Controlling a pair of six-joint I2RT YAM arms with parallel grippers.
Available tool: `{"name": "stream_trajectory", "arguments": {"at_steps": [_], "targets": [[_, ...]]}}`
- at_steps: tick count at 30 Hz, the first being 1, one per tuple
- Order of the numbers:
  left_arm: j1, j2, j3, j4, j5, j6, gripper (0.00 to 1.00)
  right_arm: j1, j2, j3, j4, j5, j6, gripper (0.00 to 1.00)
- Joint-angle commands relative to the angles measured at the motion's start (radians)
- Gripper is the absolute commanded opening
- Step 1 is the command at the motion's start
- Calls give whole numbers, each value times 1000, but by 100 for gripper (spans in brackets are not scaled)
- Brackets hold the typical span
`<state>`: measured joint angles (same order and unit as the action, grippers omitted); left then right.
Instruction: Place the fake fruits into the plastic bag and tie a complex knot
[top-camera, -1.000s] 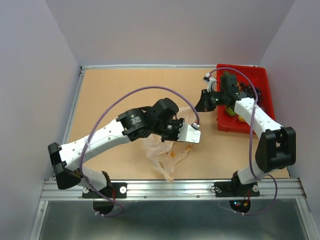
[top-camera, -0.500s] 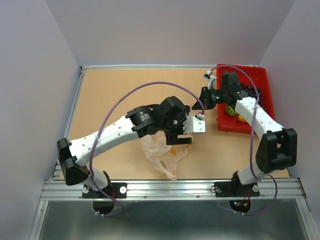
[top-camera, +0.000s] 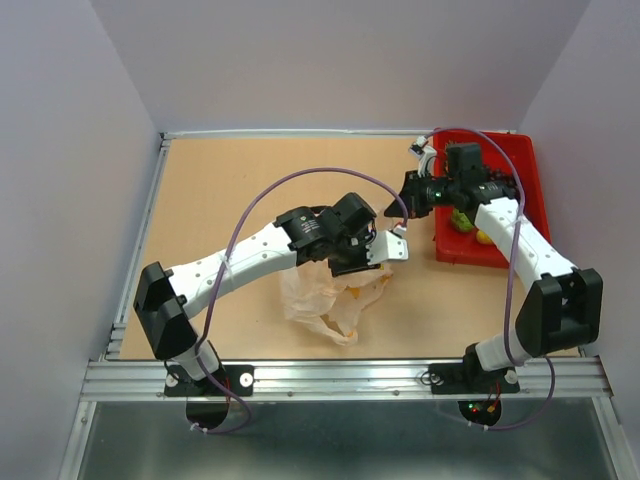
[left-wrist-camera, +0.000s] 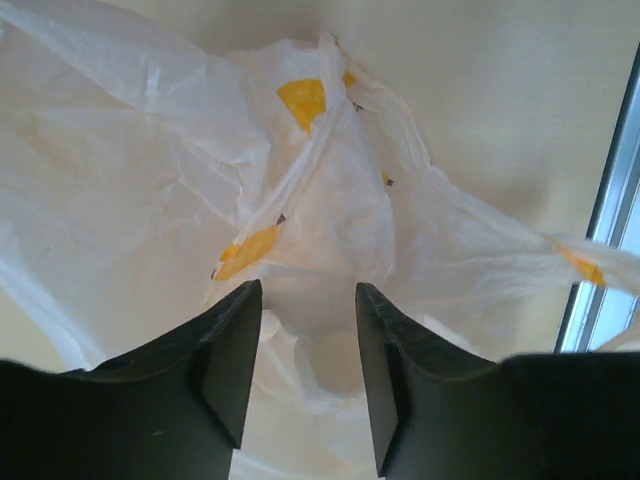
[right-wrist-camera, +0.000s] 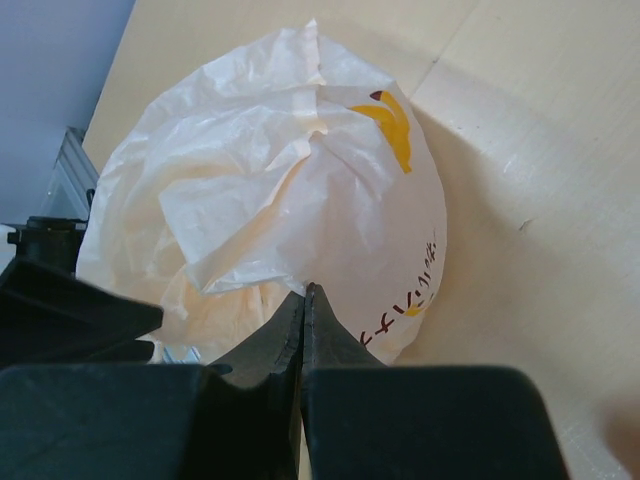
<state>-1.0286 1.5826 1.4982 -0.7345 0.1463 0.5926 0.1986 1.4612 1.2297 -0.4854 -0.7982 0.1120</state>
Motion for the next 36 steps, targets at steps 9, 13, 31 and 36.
{"name": "stream_trajectory", "arguments": {"at_steps": [9, 13, 31, 36], "targets": [[-5, -165, -4, -62, 20, 0, 25, 9, 74, 63, 54, -12, -6, 0], [33, -177, 30, -25, 6, -49, 96, 12, 64, 47, 57, -24, -5, 0], [104, -38, -55, -17, 205, -123, 79, 24, 37, 39, 64, -12, 18, 0], [102, -58, 39, -48, 243, -126, 0, 27, 80, 40, 85, -3, 20, 0]]}}
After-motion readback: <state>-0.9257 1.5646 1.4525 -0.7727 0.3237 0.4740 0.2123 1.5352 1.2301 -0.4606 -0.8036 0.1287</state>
